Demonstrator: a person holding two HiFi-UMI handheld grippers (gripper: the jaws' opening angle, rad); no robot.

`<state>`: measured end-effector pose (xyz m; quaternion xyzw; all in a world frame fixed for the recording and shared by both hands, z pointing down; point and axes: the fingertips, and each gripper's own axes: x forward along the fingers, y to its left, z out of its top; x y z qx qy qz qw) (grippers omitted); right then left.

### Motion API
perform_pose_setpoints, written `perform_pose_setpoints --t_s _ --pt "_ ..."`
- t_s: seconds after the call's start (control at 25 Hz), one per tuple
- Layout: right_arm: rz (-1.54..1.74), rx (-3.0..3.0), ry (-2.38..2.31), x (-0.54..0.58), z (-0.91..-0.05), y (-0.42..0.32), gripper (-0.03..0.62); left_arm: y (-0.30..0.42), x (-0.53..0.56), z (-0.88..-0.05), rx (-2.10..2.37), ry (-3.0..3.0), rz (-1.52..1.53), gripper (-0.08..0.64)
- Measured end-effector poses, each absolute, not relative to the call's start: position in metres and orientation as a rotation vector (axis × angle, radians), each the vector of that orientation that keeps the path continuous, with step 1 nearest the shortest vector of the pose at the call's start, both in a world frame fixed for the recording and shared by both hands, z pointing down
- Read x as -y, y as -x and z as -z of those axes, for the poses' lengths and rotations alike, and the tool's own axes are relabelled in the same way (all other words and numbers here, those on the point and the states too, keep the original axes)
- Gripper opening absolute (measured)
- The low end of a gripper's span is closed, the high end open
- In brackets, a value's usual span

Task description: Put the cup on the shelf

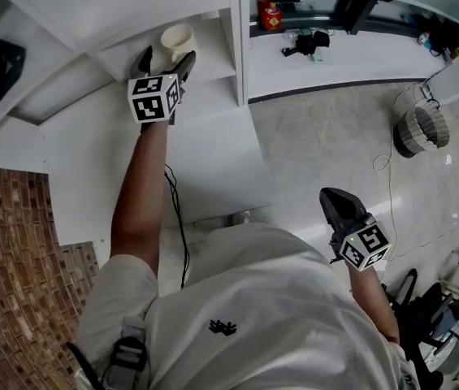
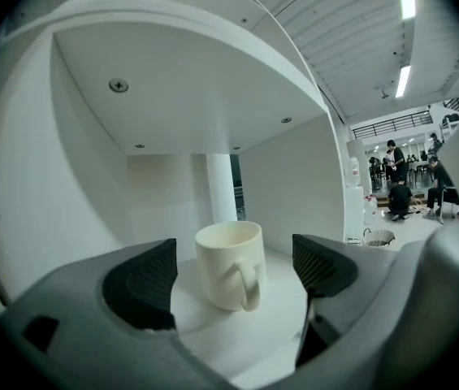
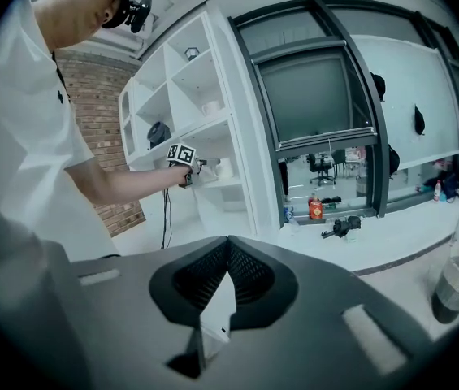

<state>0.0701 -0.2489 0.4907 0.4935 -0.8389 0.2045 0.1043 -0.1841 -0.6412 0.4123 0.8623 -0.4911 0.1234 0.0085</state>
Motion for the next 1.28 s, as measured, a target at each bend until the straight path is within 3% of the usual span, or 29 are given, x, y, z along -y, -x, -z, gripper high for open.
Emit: perform_pose_setpoints --t_s 0.16,0.56,0.88,1.28 --pt "-0.591 2.497 -1.399 0.242 -0.489 -0.087 0.011 0.186 0.613 -0.409 1.589 -2.653 -0.37 0.411" --pt "-0.56 2.599 -1.219 0.223 -0.493 -0.101 0.011 0.194 0.518 -0.413 1.693 -2.537 -0.306 0.175" --pt "-0.555 2.66 -1.093 0.198 -0.496 -0.106 0.011 0.193 0.437 -0.427 1.673 -2.462 -0.26 0.063" --pt "-0.569 2.702 -0.982 0.157 -0.507 -0.114 0.011 0.152 0.337 -0.451 1.538 -2.463 -0.307 0.008"
